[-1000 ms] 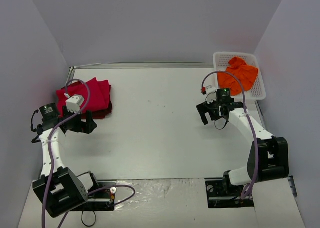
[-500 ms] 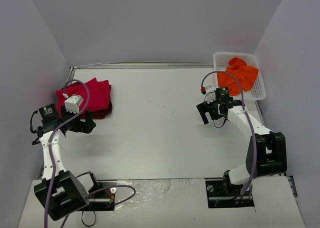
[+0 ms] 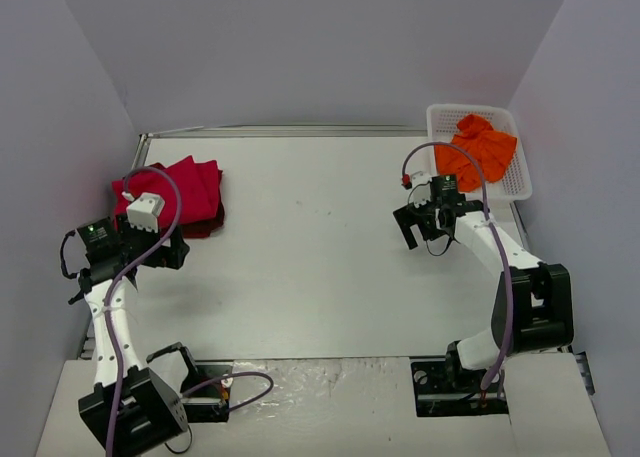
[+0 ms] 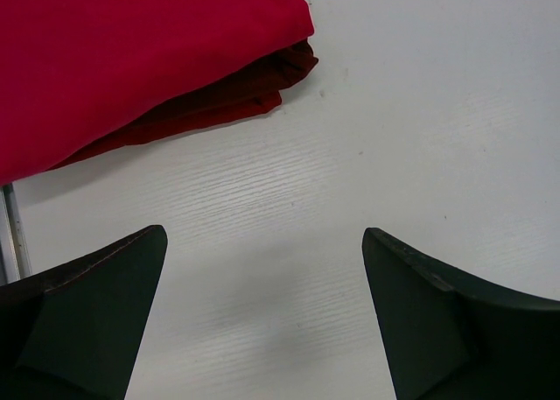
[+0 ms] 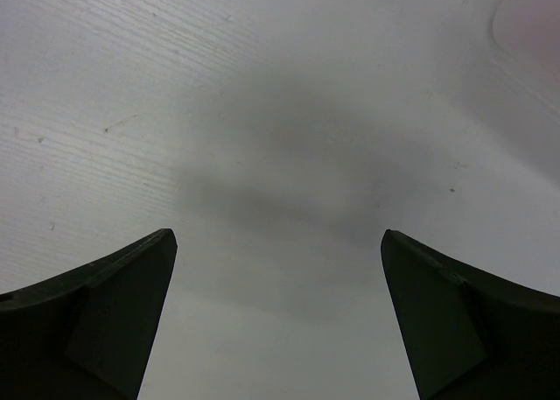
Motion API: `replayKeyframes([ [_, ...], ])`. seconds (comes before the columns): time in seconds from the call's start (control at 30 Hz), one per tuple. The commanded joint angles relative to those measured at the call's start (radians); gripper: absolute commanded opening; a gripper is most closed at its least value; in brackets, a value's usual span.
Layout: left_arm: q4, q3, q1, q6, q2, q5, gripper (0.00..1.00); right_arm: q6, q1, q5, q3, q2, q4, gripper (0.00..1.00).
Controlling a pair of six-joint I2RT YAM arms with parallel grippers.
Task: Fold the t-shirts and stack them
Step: Put the neatly folded tshirt into the corner of the board with the left arm
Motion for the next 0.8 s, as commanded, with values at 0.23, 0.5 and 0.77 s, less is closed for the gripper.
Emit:
replayKeyframes([
  [0.23, -0.009, 0.057, 0.010, 0.015, 0.044, -0.011, 0.94, -0.014, 0.017, 0.028, 0.023, 0.054, -0.007, 1.00],
  [0.5, -0.006, 0.043, 0.011, 0.019, 0.052, 0.034, 0.94, -0.015, 0.030, 0.052, 0.026, 0.078, -0.007, 1.00],
  [0.77, -0.032, 0.059, 0.011, 0.025, 0.107, 0.049, 0.94, -0.012, 0.034, 0.068, 0.029, 0.100, -0.010, 1.00],
])
